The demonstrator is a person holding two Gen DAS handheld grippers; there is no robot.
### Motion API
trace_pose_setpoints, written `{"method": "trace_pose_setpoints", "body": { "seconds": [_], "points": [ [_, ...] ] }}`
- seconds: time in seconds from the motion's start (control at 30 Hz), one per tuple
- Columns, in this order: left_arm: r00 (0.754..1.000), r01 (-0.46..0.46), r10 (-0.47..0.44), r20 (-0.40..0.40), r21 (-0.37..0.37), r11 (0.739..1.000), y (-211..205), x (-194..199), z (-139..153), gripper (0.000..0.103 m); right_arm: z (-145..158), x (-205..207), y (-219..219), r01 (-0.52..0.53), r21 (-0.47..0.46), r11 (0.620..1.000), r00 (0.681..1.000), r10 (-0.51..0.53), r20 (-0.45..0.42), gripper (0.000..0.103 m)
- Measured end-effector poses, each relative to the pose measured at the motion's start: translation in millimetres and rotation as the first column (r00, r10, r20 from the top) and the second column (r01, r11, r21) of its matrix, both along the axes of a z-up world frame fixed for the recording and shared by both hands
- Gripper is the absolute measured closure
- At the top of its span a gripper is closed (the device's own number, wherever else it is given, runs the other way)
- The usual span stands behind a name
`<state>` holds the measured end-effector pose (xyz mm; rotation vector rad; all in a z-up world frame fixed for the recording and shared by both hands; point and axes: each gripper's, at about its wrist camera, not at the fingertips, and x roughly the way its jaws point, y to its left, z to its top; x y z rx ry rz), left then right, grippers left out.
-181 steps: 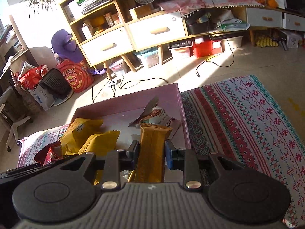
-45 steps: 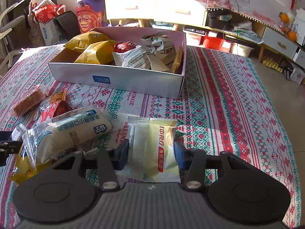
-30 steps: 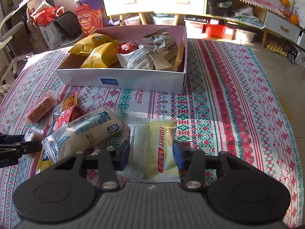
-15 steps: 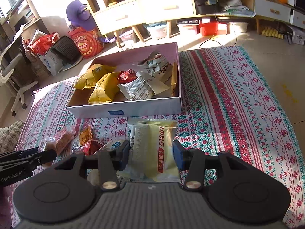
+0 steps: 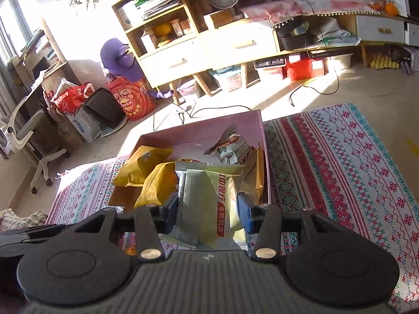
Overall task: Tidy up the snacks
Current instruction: 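Carry both snacks into the pink box and open both grippers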
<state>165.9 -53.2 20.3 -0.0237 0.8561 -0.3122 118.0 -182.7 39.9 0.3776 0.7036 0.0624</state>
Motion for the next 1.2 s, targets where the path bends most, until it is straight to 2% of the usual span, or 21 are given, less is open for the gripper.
{"method": "trace_pose_setpoints", "body": {
  "seconds": [0.27,0.43,0.7,0.77,0.8,0.83,0.87,0.9,1.07,1.2],
  "points": [
    [0.997,0.033,-0.037,0.062,0.072,0.997,-25.3,38.1,-4.0,0.062,-7.1,14.0,-3.9,0.035,0.049,0.998,0.999,-0.036,0.022,0.06],
    [0.999,-0.003,-0.001,0.047,0.091,0.996,-31.7,57.1,-11.3,0.062,-11.2,19.7,-11.7,0.069,0.052,0.996,0.997,-0.071,0.026,0.059],
    [0.999,0.002,-0.008,0.053,0.116,0.993,-45.7,68.2,-17.3,0.062,-11.7,19.6,-16.7,0.094,0.081,0.992,0.994,-0.097,0.039,0.059],
    [0.998,-0.007,-0.002,0.069,0.13,0.991,-49.6,67.3,-17.1,0.061,-10.7,19.2,-15.6,0.092,0.08,0.993,0.994,-0.096,0.048,0.056],
    [0.996,-0.007,-0.004,0.085,0.132,0.991,-51.1,65.4,-16.0,0.059,-9.5,19.0,-15.5,0.098,0.076,0.992,0.993,-0.102,0.053,0.056],
    [0.994,-0.008,-0.006,0.106,0.135,0.991,-51.9,63.5,-14.0,0.057,-8.1,18.6,-15.6,0.101,0.072,0.992,0.993,-0.105,0.055,0.047],
    [0.993,-0.013,-0.004,0.118,0.141,0.99,-53.0,61.9,-12.5,0.048,-6.5,18.0,-15.9,0.101,0.072,0.992,0.993,-0.105,0.056,0.036],
    [0.991,-0.026,0.007,0.131,0.145,0.989,-54.5,61.0,-10.2,0.039,-4.5,17.7,-17.2,0.107,0.068,0.992,0.992,-0.111,0.056,0.035],
    [0.991,-0.043,0.023,0.131,0.151,0.988,-49.6,59.5,-4.7,0.031,1.8,15.4,-21.9,0.11,0.033,0.993,0.992,-0.112,0.05,0.028],
    [0.992,-0.056,0.039,0.119,0.146,0.988,-42.1,58.6,-3.5,0.025,1.7,13.7,-24.1,0.11,0.023,0.994,0.994,-0.111,0.024,0.028]
  ]
}}
